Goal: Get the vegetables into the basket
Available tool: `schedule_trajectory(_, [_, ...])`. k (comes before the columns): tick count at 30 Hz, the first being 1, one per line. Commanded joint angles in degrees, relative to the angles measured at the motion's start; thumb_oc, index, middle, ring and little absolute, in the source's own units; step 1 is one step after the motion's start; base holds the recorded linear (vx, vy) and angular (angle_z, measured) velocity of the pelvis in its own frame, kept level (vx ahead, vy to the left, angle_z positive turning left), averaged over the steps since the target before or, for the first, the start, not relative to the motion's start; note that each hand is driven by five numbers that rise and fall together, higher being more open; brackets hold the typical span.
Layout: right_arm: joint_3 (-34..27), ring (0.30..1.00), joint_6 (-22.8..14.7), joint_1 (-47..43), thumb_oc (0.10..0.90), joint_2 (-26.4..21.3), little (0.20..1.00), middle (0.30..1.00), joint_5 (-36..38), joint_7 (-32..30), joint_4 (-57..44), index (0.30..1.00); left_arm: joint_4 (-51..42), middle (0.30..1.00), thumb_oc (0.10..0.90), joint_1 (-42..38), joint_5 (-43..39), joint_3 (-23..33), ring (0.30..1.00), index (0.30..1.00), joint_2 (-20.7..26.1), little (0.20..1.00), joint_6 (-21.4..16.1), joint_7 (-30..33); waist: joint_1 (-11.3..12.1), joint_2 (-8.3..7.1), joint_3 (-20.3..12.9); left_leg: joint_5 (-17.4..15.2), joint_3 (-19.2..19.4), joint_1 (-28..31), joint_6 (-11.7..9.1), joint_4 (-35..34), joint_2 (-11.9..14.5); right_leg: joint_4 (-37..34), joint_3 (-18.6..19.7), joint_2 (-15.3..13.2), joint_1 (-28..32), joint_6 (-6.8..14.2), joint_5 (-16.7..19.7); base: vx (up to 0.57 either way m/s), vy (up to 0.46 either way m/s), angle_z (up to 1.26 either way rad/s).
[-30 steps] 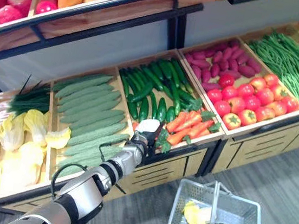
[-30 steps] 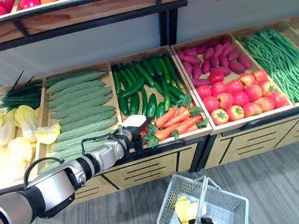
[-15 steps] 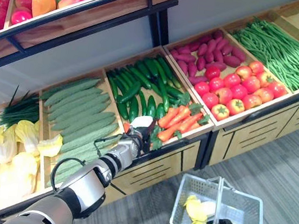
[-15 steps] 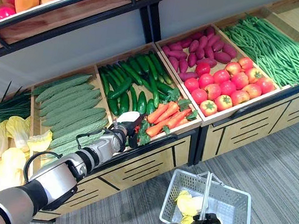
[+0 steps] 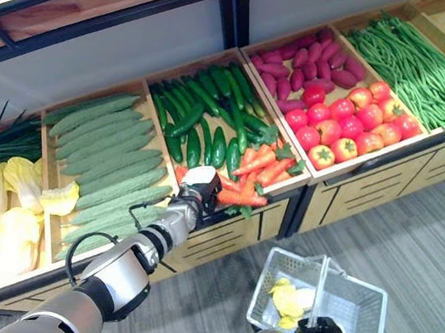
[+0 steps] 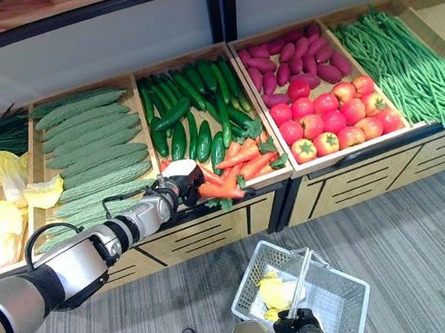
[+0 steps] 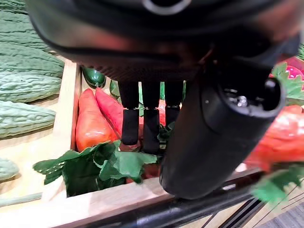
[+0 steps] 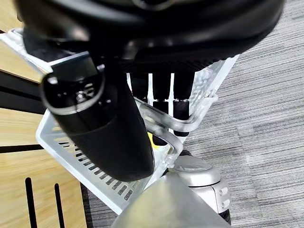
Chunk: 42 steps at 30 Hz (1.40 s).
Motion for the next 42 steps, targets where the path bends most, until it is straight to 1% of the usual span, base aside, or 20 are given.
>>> schedule_trajectory(1, [5.1, 0.300, 1.5, 5.4, 0.400, 0.8, 0.300, 0.300, -3.6, 1.1, 2.8, 0.300, 0.4, 0.300, 0.400, -3.3, -0.3, 3.0, 0.300, 0.300, 1.7, 0.300, -0.5, 3.6, -0.8, -1.30, -1.5, -1.4, -1.2, 2.6, -1.1, 0.3, -2.4, -2.6, 0.1, -1.7, 7.2, 2.2, -2.0, 0.01, -0.012, -0.03])
schedule_trajectory(2, [5.1, 0.300, 1.5, 5.4, 0.400, 0.8, 0.300, 0.300, -3.6, 1.1, 2.8, 0.300, 0.3, 0.300, 0.400, -3.3, -0.3, 3.0, 0.300, 0.300, 1.7, 0.300, -0.5, 3.6, -0.8, -1.32, -1.5, -1.4, -1.2, 2.6, -1.1, 0.3, -2.4, -2.6, 0.1, -1.7, 7.2, 2.2, -2.0, 0.00, 0.000, 0.00])
schedule_trajectory(4, [5.1, 0.300, 1.5, 5.7, 0.400, 1.1, 0.300, 0.300, -3.6, 1.2, 2.9, 0.300, -3.5, 0.300, 0.400, -4.1, -1.6, 3.5, 0.300, 0.300, 2.7, 0.300, -1.0, 4.5, -0.2, -1.64, -1.4, -1.5, -1.5, 2.8, -1.1, 0.3, -2.5, -2.6, -0.4, -1.7, 7.5, 2.3, -2.1, 0.00, 0.000, 0.00])
schedule_trajectory(5, [5.1, 0.300, 1.5, 5.7, 0.400, 1.1, 0.300, 0.300, -3.6, 1.2, 2.9, 0.300, -3.5, 0.300, 0.400, -4.1, -1.6, 3.5, 0.300, 0.300, 2.7, 0.300, -1.0, 4.4, -0.2, -1.66, -1.4, -1.5, -1.5, 2.8, -1.1, 0.3, -2.5, -2.6, -0.4, -1.7, 7.5, 2.3, -2.1, 0.00, -0.009, 0.05])
schedule_trajectory(6, [5.0, 0.300, 1.5, 6.1, 0.400, 1.3, 0.300, 0.300, -3.5, 1.2, 2.9, 0.300, -7.0, 0.300, 0.400, -4.7, -2.4, 3.9, 0.300, 0.300, 3.7, 0.300, -1.3, 5.1, 0.2, -1.87, -1.5, -1.5, -1.8, 2.8, -1.0, 0.3, -2.5, -2.6, -0.6, -1.8, 7.7, 2.3, -2.2, 0.00, -0.003, 0.04])
schedule_trajectory(7, [5.0, 0.300, 1.5, 6.1, 0.400, 1.3, 0.300, 0.300, -3.5, 1.2, 2.9, 0.300, -7.1, 0.300, 0.400, -4.7, -2.4, 4.0, 0.300, 0.300, 3.7, 0.300, -1.3, 5.0, 0.1, -1.90, -1.5, -1.5, -1.9, 2.9, -1.0, 0.3, -2.5, -2.6, -0.6, -1.8, 7.7, 2.3, -2.2, -0.01, -0.011, 0.04])
schedule_trajectory(8, [4.6, 0.300, 1.6, 6.4, 0.400, 1.6, 0.300, 0.300, -2.9, 1.4, 2.8, 0.300, -13.7, 0.300, 0.400, -6.2, -3.5, 4.9, 0.300, 0.300, 5.6, 0.300, -1.8, 5.9, 1.0, -2.34, -1.6, -1.6, -2.4, 2.9, -1.0, 0.3, -2.6, -2.6, -1.3, -1.9, 8.1, 2.4, -2.3, 0.00, 0.000, 0.00])
schedule_trajectory(14, [4.4, 0.300, 1.8, 6.4, 0.400, 2.0, 0.300, 0.300, -2.7, 1.6, 3.0, 0.300, -19.8, 0.300, 0.400, -6.8, -3.5, 5.6, 0.300, 0.300, 7.1, 0.300, -2.4, 6.8, 1.7, -2.97, -1.8, -1.6, -3.1, 3.2, -0.9, 0.3, -2.7, -2.6, -1.8, -2.0, 8.6, 2.4, -2.4, -0.01, -0.001, 0.15])
schedule_trajectory(15, [4.4, 0.300, 1.9, 6.5, 0.400, 2.1, 0.300, 0.300, -2.6, 1.7, 3.0, 0.300, -22.2, 0.300, 0.400, -7.2, -3.0, 5.9, 0.300, 0.300, 7.8, 0.300, -2.7, 7.1, 2.1, -3.38, -2.0, -1.7, -3.4, 3.2, -0.8, 0.3, -2.7, -2.6, -2.1, -2.0, 8.8, 2.5, -2.4, 0.00, 0.005, 0.14])
schedule_trajectory(27, [4.7, 0.300, 2.0, 6.0, 0.400, 2.6, 0.300, 0.300, -3.0, 2.1, 3.3, 0.300, -29.0, 0.300, 0.400, -8.8, -2.2, 6.8, 0.300, 0.300, 9.5, 0.300, -3.7, 7.4, 3.5, -5.47, -3.0, -2.1, -4.1, 3.5, -0.7, 0.3, -2.7, -2.6, -3.0, -2.0, 9.3, 2.7, -2.4, 0.00, 0.003, 0.03])
schedule_trajectory(38, [3.2, 0.300, 2.1, 5.4, 0.400, 2.0, 0.300, 0.300, -1.6, 1.7, 3.5, 0.300, -34.4, 0.300, 0.400, -10.3, -1.7, 7.5, 0.300, 0.300, 11.2, 0.300, -4.4, 6.8, 4.1, -6.33, -3.7, -2.4, -4.3, 3.8, -0.5, 0.3, -2.7, -2.6, -3.2, -2.1, 9.6, 3.0, -2.3, 0.00, 0.000, 0.00])
schedule_trajectory(41, [2.7, 0.300, 1.9, 5.1, 0.400, 1.3, 0.300, 0.300, -1.0, 1.4, 3.2, 0.300, -36.0, 0.300, 0.400, -10.2, -1.6, 7.6, 0.300, 0.300, 11.5, 0.300, -4.5, 6.3, 4.2, -6.58, -4.0, -2.6, -4.3, 4.0, -0.4, 0.3, -2.7, -2.6, -3.2, -2.2, 9.8, 3.1, -2.3, 0.00, 0.000, 0.00])
schedule_trajectory(42, [2.0, 0.300, 1.7, 4.7, 0.400, 0.4, 0.300, 0.300, -0.5, 1.1, 2.5, 0.300, -37.2, 0.300, 0.400, -10.2, -1.6, 8.0, 0.300, 0.300, 12.0, 0.300, -4.8, 6.2, 4.3, -6.80, -4.2, -2.6, -4.3, 4.1, -0.4, 0.3, -2.7, -2.6, -3.2, -2.2, 9.9, 3.1, -2.2, 0.00, 0.000, 0.00])
